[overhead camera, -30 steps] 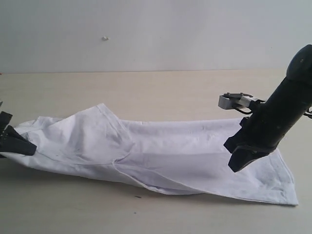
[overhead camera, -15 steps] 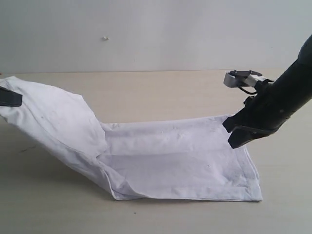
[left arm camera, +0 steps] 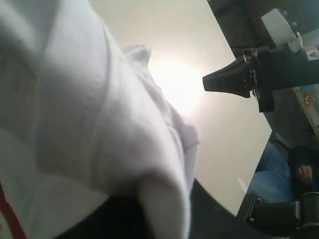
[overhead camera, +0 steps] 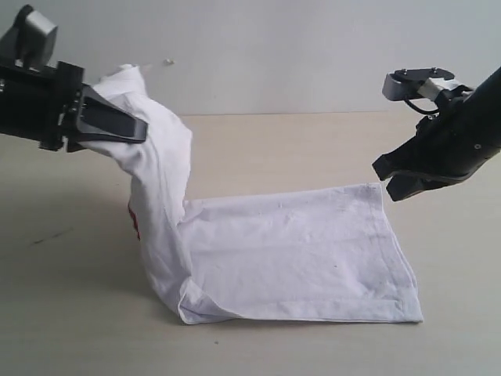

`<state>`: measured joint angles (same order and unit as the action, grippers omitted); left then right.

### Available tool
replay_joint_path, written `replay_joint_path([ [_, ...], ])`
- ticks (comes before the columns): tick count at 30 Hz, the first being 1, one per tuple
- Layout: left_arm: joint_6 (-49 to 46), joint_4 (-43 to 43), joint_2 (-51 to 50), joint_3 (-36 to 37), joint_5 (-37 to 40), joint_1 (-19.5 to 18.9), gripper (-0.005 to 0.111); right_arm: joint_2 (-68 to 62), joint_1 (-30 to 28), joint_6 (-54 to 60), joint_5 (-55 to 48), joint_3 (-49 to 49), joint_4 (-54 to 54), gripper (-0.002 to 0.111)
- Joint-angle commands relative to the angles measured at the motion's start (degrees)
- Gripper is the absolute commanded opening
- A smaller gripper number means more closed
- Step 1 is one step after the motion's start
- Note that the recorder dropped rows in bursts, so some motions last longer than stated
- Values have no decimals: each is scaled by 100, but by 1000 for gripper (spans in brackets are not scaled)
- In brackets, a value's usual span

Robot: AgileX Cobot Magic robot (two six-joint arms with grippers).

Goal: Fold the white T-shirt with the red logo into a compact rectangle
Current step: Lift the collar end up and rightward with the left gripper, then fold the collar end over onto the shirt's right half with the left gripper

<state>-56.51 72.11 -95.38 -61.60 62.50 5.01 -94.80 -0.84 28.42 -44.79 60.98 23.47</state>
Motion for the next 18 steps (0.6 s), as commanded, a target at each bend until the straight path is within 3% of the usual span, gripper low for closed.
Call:
replay_joint_path([
  [1, 21, 163, 61, -56, -763, 796, 0, 173, 12, -337, 123, -7, -282, 0],
  [10, -21, 354, -579, -108, -1550, 1891, 0, 210, 12, -362, 134, -7, -282, 0],
  [18, -9, 500, -1445, -910, -1332, 2670, 0, 210, 12, -362, 136, -7, -272, 0],
])
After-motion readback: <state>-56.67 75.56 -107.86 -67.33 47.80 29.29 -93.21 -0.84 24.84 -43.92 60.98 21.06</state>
